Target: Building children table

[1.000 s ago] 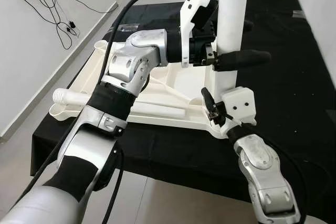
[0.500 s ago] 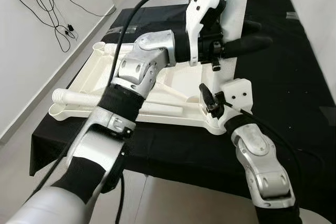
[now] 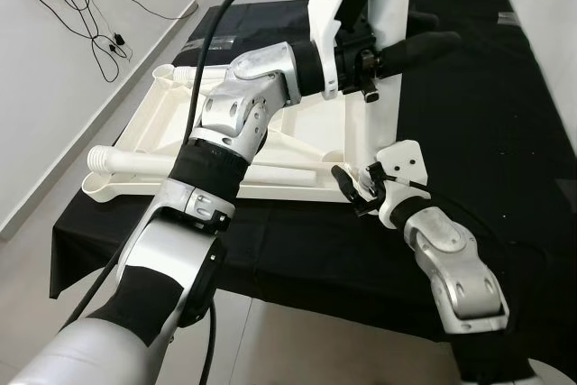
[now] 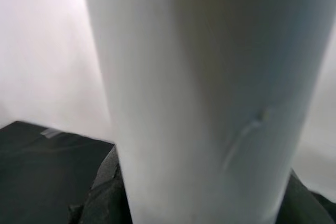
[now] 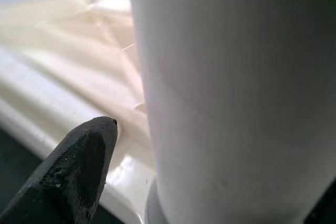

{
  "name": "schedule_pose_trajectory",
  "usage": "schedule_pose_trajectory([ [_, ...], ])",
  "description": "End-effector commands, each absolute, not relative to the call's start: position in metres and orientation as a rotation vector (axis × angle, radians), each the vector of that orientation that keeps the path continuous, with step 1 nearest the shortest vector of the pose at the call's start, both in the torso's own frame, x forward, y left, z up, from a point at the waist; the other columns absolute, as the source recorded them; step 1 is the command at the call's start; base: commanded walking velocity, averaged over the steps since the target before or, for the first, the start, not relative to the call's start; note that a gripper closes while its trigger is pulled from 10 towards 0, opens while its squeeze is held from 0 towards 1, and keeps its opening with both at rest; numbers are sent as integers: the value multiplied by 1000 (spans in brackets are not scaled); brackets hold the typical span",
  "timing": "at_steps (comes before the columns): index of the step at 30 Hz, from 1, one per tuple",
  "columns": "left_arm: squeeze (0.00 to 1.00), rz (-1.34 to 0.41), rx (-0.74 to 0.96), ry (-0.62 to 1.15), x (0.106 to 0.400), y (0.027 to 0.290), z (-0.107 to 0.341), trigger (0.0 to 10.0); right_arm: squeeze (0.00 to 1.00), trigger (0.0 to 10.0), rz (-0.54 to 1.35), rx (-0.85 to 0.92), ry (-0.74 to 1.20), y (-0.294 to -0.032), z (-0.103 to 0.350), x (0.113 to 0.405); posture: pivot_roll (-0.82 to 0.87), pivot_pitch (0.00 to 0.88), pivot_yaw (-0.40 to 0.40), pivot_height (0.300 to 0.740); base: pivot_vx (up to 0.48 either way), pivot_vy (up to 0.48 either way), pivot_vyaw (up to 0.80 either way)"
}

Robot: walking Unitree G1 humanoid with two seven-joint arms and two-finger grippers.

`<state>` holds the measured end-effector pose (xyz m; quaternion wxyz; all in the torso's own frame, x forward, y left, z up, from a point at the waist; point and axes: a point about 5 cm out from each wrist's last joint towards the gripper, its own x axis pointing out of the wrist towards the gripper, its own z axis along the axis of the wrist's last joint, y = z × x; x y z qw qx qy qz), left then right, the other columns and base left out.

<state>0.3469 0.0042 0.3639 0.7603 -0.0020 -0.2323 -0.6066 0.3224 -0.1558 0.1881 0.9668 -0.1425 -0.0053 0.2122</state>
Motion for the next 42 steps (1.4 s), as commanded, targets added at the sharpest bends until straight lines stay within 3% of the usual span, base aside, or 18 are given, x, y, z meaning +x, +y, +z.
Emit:
schedule_pose_trajectory([
  [1, 0, -1329, 3, -534, 345, 3, 371, 0, 1000, 10000, 564, -285, -18, -140, 188, 321, -47, 100, 134, 740, 0, 0, 0],
  [2, 0, -1342, -12, -533, 344, 2, 371, 0, 0, 10000, 629, -312, -21, -143, 192, 325, -48, 100, 132, 740, 0, 0, 0],
  [6, 0, -1351, -25, -532, 343, 1, 372, 0, 0, 10000, 673, -329, -30, -145, 197, 328, -47, 100, 131, 740, 0, 0, 0],
  [10, 0, -1377, -64, -533, 338, -3, 376, 0, 0, 10000, 750, -309, -74, -154, 219, 353, -44, 100, 128, 740, 0, 0, 0],
  [18, 0, -1442, -98, -537, 332, -5, 381, 0, 0, 10000, 801, -285, -147, -145, 244, 372, -40, 96, 120, 740, 0, 0, 0],
  [23, 0, -1662, -152, -503, 317, 4, 386, 0, 0, 10000, 980, -226, -196, -127, 254, 362, -42, 88, 116, 740, 0, 0, 0],
  [24, 0, -1796, -145, -453, 311, 20, 378, 0, 0, 10000, 1117, -221, -191, -115, 249, 350, -48, 75, 115, 740, 0, 0, 0],
  [26, 0, -1859, -152, -403, 311, 32, 370, 0, 0, 10000, 1202, -222, -179, -106, 243, 340, -48, 72, 116, 740, 0, 0, 0],
  [34, 0, -1898, -136, -333, 312, 42, 351, 0, 0, 9804, 1289, -193, -157, -87, 228, 328, -57, 53, 111, 740, 0, 0, 0],
  [35, 0, -1904, -137, -326, 311, 43, 350, 0, 0, 1843, 1299, -177, -145, -85, 225, 325, -62, 48, 108, 740, 0, 0, 0],
  [37, 0, -1908, -138, -322, 310, 44, 348, 0, 0, 1843, 1307, -166, -137, -83, 224, 324, -62, 48, 108, 740, 0, 0, 0],
  [38, 0, -1925, -136, -322, 307, 45, 348, 0, 0, 0, 1320, -143, -118, -81, 220, 319, -65, 41, 104, 740, 0, 0, 0],
  [42, 0, -1967, -121, -328, 298, 48, 349, 0, 0, 0, 1327, -118, -39, -78, 208, 312, -73, 34, 103, 740, 0, 0, 0],
])
